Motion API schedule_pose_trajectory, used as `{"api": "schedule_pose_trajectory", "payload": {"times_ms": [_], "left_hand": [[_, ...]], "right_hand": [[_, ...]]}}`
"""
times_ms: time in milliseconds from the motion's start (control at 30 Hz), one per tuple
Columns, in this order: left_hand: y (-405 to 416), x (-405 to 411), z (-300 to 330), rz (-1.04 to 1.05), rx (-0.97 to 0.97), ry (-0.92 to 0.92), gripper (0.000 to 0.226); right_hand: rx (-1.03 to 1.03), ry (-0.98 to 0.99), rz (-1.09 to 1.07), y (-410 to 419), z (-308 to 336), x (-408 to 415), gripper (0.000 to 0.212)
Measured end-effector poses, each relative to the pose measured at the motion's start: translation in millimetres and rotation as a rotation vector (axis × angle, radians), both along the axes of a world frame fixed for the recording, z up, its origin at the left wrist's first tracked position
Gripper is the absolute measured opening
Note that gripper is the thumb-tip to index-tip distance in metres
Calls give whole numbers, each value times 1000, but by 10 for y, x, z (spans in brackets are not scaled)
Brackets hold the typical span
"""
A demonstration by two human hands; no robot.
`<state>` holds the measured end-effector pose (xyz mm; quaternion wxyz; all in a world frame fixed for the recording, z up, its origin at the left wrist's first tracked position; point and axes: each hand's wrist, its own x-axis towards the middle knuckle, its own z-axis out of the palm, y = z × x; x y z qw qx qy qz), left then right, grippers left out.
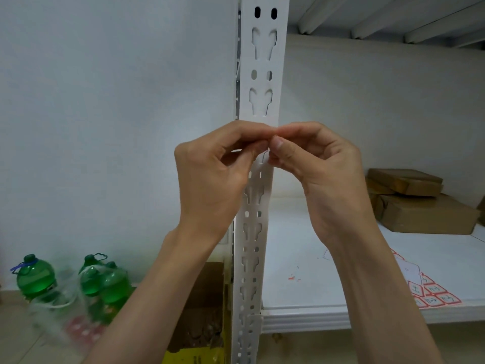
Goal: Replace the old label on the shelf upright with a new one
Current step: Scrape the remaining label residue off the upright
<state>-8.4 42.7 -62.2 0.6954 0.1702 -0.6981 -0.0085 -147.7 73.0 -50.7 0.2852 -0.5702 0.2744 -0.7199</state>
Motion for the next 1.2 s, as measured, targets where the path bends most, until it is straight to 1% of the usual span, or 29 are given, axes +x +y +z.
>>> {"api": "schedule_pose_trajectory", "payload": {"times_ms": [100, 167, 267, 333, 433, 533, 733, 833, 933, 1067, 1100, 1167, 1200], "left_hand": [[16, -20, -8, -27, 31, -25, 20], [31, -8, 12, -27, 48, -9, 18], [31, 58, 67, 30, 62, 68, 14], [25, 92, 86, 72, 60, 101, 9], [-20, 102, 65, 133, 67, 108, 9], [-88, 100, 9, 152, 108, 115, 10], [-166, 93, -41, 132, 195, 136, 7], [-172, 83, -45, 130, 215, 133, 7], [-161, 85, -39, 120, 217, 133, 7], [-157, 98, -32, 97, 227, 138, 2], [-155, 100, -29, 89, 234, 141, 2], [-147, 103, -19, 66, 251, 147, 4], [-146, 103, -15, 58, 259, 144, 5]], "right_hand": [[26, -10, -63, -24, 1, -16, 14], [42, -12, -124, -58, -12, -31, 17], [80, 41, -214, -129, -68, -78, 24], [103, 69, -239, -200, -142, -131, 23], [176, 114, -240, -326, -306, -248, 21], [322, 236, -262, -433, -524, -410, 19], [713, 477, -338, -617, -1044, -697, 12], [832, 572, -369, -706, -1244, -755, 10], [865, 664, -416, -749, -1371, -774, 9], [941, 728, -478, -800, -1467, -786, 15], [936, 744, -490, -805, -1478, -790, 15], [916, 769, -510, -812, -1489, -801, 7], [918, 781, -518, -814, -1492, -808, 11]]}}
